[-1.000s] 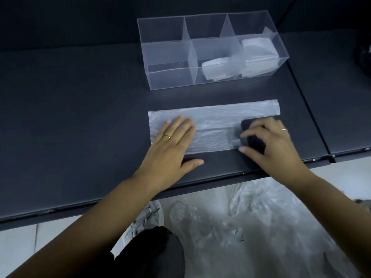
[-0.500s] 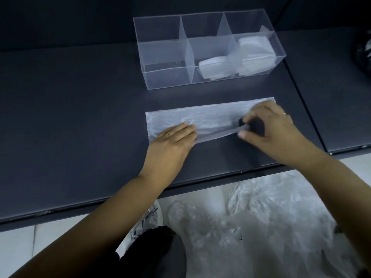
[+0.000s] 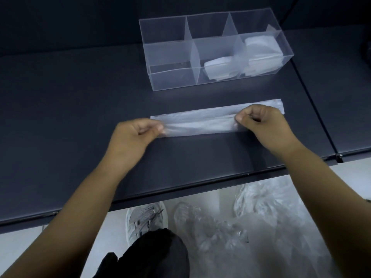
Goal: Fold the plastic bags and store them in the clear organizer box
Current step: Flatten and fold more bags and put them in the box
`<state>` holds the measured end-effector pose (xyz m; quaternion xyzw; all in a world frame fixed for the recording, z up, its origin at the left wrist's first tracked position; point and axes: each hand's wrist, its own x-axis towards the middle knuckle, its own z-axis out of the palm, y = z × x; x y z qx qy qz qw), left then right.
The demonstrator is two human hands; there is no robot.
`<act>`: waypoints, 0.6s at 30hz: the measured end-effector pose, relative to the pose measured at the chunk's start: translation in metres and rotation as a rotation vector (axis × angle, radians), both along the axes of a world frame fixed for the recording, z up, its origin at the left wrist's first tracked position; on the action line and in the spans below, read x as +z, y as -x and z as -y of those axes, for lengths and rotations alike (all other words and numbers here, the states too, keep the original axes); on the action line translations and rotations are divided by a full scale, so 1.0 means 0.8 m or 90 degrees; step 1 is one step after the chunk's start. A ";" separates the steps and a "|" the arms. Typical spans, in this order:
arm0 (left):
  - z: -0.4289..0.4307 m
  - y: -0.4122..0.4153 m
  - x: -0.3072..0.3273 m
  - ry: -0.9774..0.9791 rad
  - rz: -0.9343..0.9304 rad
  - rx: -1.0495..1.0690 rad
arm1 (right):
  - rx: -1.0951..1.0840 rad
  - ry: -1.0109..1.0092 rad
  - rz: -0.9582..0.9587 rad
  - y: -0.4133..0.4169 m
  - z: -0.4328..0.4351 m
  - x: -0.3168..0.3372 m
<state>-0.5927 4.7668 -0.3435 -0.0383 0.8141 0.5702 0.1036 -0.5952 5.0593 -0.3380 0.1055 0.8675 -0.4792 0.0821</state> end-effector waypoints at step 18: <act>-0.037 -0.004 0.005 0.461 -0.305 0.051 | -0.100 -0.291 -0.119 0.036 0.031 -0.020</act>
